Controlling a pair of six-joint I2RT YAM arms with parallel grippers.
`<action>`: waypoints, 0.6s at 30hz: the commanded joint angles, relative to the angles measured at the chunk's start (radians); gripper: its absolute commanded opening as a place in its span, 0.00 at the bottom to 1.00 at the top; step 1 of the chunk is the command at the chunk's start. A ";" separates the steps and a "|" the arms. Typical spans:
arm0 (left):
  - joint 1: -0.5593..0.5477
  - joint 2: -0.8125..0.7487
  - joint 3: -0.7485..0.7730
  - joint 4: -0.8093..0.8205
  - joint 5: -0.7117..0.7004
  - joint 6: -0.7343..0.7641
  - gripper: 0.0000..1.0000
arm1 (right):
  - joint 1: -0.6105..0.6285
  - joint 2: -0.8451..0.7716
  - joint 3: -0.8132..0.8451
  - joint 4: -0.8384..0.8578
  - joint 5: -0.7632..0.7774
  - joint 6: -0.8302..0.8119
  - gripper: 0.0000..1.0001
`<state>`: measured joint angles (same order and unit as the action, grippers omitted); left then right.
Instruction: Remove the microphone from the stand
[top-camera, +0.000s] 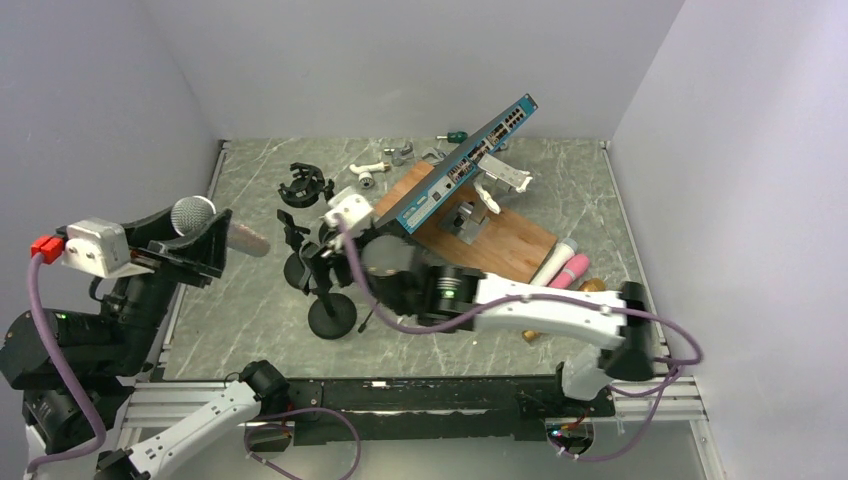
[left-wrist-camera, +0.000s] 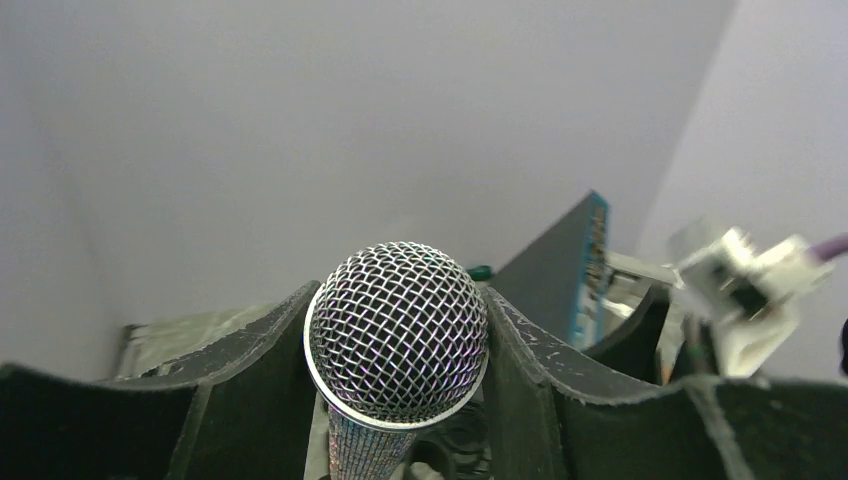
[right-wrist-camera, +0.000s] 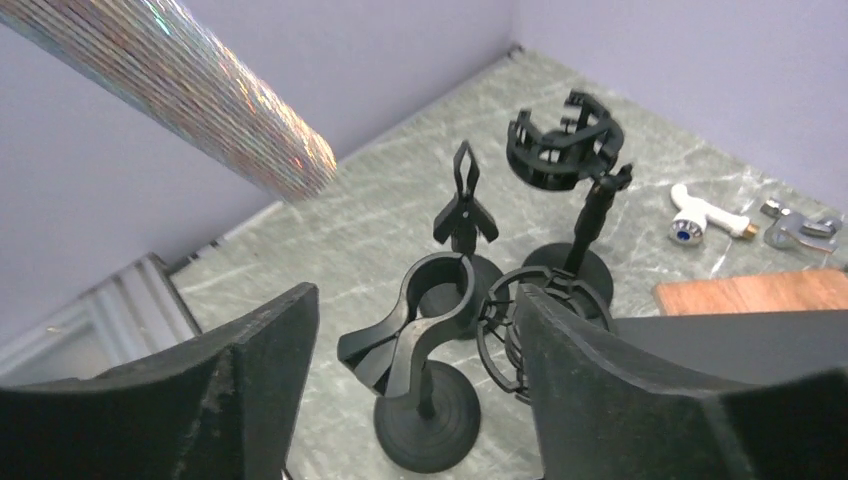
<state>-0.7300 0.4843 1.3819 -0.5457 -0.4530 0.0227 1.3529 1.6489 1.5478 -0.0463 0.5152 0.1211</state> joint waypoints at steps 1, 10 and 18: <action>-0.002 0.007 -0.019 0.078 0.262 -0.086 0.00 | -0.011 -0.202 -0.131 0.115 -0.070 0.004 0.82; -0.002 0.152 0.020 0.034 0.688 -0.253 0.00 | -0.110 -0.423 -0.369 0.135 -0.641 0.045 1.00; -0.003 0.237 -0.042 0.125 0.938 -0.436 0.00 | -0.111 -0.499 -0.453 0.213 -0.795 0.091 0.96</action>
<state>-0.7300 0.7071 1.3575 -0.5335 0.2916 -0.2863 1.2415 1.2068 1.1042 0.0650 -0.1516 0.1761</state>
